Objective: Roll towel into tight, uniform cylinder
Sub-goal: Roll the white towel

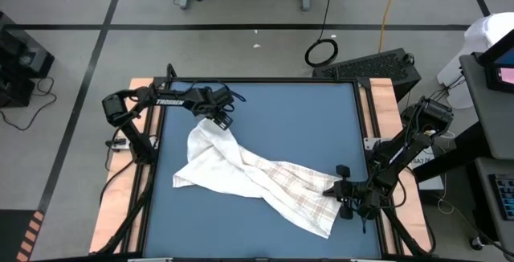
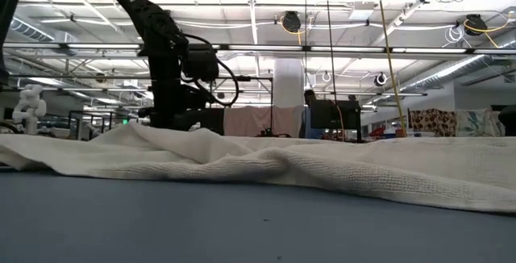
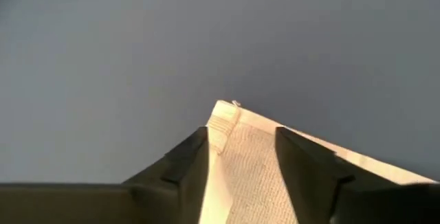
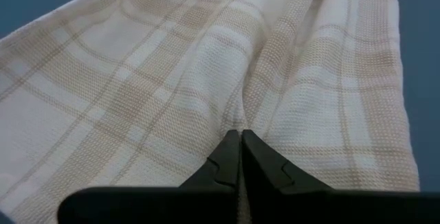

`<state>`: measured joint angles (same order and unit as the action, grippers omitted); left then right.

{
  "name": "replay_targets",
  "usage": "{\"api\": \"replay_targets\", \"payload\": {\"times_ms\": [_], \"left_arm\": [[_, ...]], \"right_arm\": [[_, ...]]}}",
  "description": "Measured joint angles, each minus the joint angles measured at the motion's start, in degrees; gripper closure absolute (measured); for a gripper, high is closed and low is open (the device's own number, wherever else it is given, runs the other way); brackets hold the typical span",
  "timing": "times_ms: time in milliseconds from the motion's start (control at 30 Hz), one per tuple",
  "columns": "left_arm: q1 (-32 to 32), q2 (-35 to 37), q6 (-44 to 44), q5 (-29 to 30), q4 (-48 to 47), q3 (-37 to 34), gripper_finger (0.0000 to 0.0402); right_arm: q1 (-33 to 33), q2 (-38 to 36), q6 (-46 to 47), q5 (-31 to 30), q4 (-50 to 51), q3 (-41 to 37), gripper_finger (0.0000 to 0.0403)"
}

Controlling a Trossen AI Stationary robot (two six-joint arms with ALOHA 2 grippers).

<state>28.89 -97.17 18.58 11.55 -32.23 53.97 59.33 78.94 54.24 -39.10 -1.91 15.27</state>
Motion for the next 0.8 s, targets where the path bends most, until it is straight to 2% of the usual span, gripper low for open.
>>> {"api": "replay_targets", "payload": {"times_ms": [167,300,433,533,600,733,800], "left_arm": [[0.1,0.0,-0.9,-0.2,2.5,-2.3,0.0286],[0.1,0.3,-0.9,-1.6,5.7,-4.5,0.0282],[0.1,0.3,-0.9,-1.6,5.8,-5.1,0.0266],[0.1,0.2,-0.8,-1.6,5.7,-5.1,0.0269],[0.0,0.2,-0.9,-1.5,5.7,-5.1,0.0288],[-0.5,0.2,-1.2,-1.4,5.6,-5.1,0.0371],[-0.7,0.2,-1.4,-0.9,5.6,-5.2,0.0391]], "right_arm": [[0.0,0.0,0.1,0.0,0.0,0.0,0.0397],[0.0,0.0,-0.7,0.0,0.0,0.0,0.0397],[0.0,0.0,-1.3,0.1,0.0,0.0,0.0397],[0.0,0.0,-1.3,0.1,0.0,0.0,0.0397],[0.0,0.0,-1.2,0.1,0.0,0.0,0.0397],[0.0,0.0,-1.2,0.1,0.0,0.0,0.0397],[0.0,0.0,-1.2,0.1,0.0,0.0,0.0397]]}}
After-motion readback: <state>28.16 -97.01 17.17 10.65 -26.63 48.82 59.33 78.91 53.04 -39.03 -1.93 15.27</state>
